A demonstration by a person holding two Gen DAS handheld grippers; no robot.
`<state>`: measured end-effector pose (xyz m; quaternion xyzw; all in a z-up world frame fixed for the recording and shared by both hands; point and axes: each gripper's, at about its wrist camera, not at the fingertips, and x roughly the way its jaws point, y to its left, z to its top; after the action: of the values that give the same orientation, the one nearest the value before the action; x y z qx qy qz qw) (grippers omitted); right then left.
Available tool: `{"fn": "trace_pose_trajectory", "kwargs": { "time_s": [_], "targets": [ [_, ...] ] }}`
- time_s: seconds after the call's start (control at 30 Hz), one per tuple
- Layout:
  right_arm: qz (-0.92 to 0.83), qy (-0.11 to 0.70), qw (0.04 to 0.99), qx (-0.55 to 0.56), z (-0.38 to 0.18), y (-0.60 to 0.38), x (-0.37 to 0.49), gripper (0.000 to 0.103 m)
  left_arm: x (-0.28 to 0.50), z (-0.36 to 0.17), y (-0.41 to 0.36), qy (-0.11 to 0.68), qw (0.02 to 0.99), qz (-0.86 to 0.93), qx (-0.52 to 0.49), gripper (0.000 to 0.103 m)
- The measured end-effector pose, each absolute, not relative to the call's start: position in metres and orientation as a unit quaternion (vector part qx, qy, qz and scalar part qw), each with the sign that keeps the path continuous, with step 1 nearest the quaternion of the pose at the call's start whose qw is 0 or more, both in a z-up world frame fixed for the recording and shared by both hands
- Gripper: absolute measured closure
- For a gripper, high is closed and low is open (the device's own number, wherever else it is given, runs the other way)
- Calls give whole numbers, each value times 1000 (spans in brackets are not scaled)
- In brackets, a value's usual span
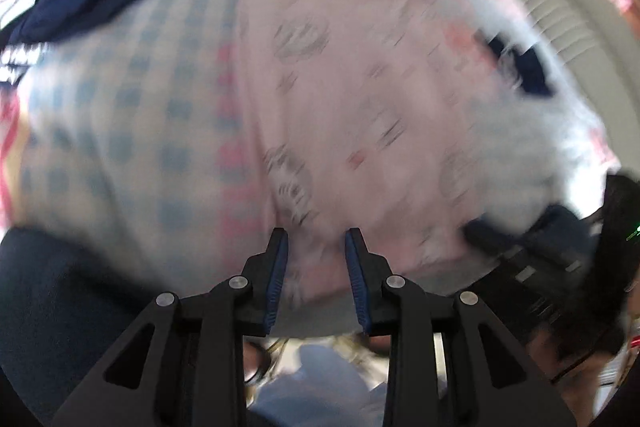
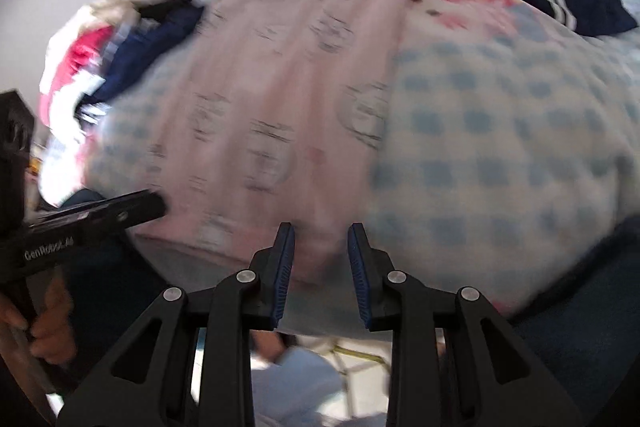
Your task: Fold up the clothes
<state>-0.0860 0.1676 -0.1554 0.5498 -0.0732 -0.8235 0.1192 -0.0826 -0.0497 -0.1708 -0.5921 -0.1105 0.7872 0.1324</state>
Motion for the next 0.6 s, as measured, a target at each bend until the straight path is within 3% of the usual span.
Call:
{"fn": "trace_pose_trajectory", "kwargs": {
  "time_s": [0.1, 0.23, 0.3, 0.47, 0.6],
  "targets": [
    [-823, -84, 123, 549, -145, 185, -87, 73, -86, -153, -61, -134, 162, 788, -578, 72],
    [-841, -113, 148, 508, -108, 207, -111, 72, -116, -112, -67, -112, 183, 833, -511, 61],
    [-848, -121, 154, 492, -93, 214, -138, 70, -142, -102, -65, -101, 171, 849, -489, 61],
    [-867, -68, 121, 478, -83, 218, -224, 70, -228, -102, -70, -73, 132, 879, -452, 61],
    [-876, -58, 95, 470, -92, 230, -292, 57, -297, -115, -67, -27, 120, 883, -452, 61]
  ]
}}
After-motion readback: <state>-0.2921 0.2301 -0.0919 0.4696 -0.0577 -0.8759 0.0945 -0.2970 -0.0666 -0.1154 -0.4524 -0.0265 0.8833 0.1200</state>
